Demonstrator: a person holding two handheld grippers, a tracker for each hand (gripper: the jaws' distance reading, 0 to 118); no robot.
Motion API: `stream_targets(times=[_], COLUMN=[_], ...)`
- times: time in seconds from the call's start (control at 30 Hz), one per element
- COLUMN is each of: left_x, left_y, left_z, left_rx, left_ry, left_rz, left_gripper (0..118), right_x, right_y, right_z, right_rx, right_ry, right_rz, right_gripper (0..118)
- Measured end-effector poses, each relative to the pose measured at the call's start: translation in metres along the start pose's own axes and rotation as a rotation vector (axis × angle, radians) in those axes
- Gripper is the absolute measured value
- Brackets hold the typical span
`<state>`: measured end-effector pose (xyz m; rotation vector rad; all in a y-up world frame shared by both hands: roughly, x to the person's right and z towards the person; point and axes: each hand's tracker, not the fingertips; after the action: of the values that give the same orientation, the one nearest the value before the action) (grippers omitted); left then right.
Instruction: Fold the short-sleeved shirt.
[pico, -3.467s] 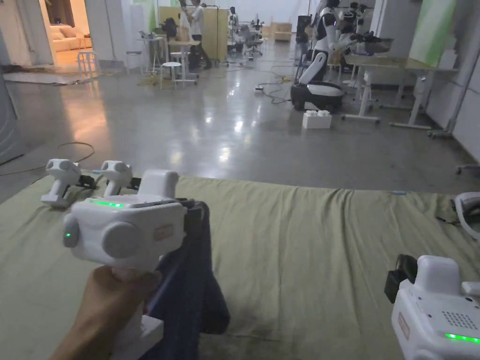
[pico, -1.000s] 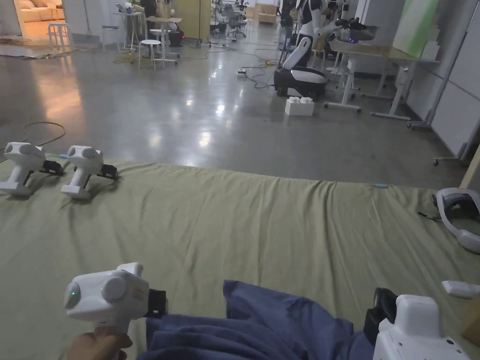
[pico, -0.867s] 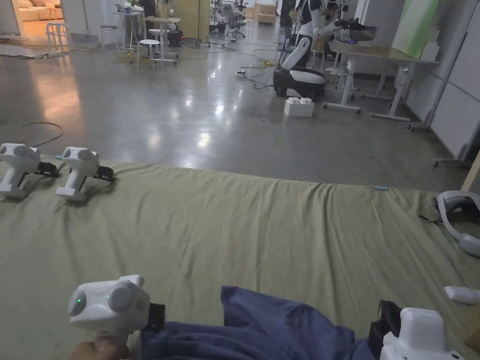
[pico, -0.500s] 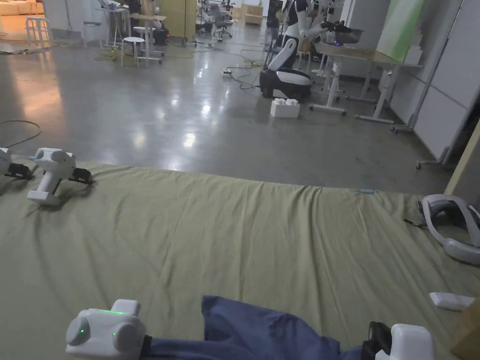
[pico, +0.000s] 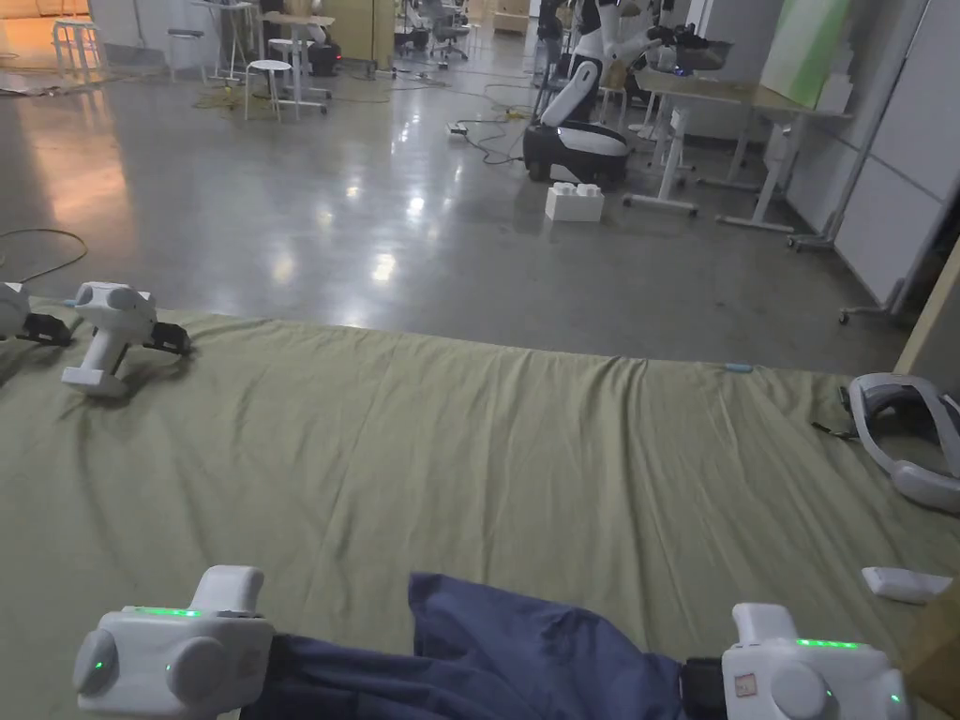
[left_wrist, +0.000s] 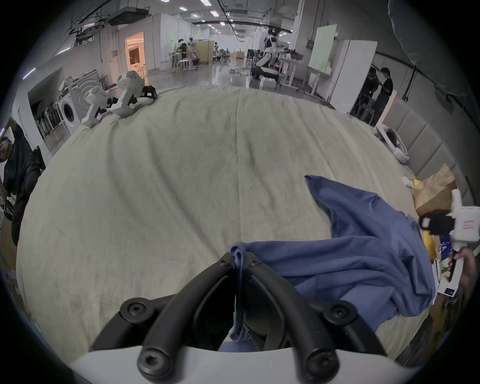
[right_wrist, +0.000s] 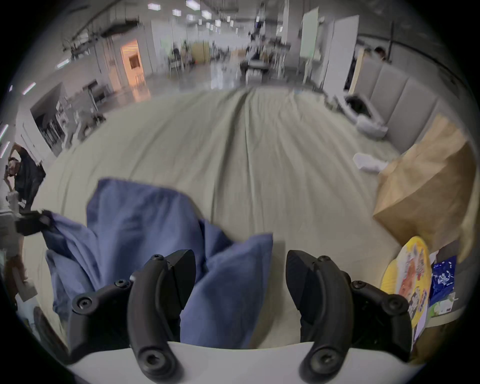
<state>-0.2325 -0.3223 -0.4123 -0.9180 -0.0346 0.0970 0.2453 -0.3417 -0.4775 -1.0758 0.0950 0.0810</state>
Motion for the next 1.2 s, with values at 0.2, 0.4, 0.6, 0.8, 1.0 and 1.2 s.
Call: stream_targets(times=[0.2, 0.4, 0.6, 0.8, 1.0, 1.2], left_x=[-0.001, -0.001, -0.008, -0.013, -0.031, -0.062], left_y=[-0.012, -0.010, 0.022, 0.057, 0.093, 0.133], left_z=[0.003, 0.016, 0.062, 0.138, 0.216, 0.260], left_rx=[0.008, 0.055, 0.179, 0.318, 0.438, 0.512], left_ry=[-0.005, -0.040, -0.060, -0.039, -0.001, 0.062], left_rz=[0.001, -0.009, 0.011, 0.010, 0.041, 0.068], left_gripper=[7, 7, 7, 7, 7, 7], right_x=[0.001, 0.001, 0.007, 0.001, -0.004, -0.006], right_y=[-0.031, -0.031, -0.002, 0.022, 0.047, 0.079], right_z=[-0.026, 0.011, 0.093, 0.181, 0.249, 0.298], right_rx=[0.025, 0.164, 0.362, 0.528, 0.663, 0.738], right_ry=[0.129, 0.047, 0.050, 0.028, -0.034, -0.062], right_rz=[-0.103, -0.101, -0.133, -0.063, -0.018, -0.047], right_gripper=[18, 10, 9, 9, 9, 9])
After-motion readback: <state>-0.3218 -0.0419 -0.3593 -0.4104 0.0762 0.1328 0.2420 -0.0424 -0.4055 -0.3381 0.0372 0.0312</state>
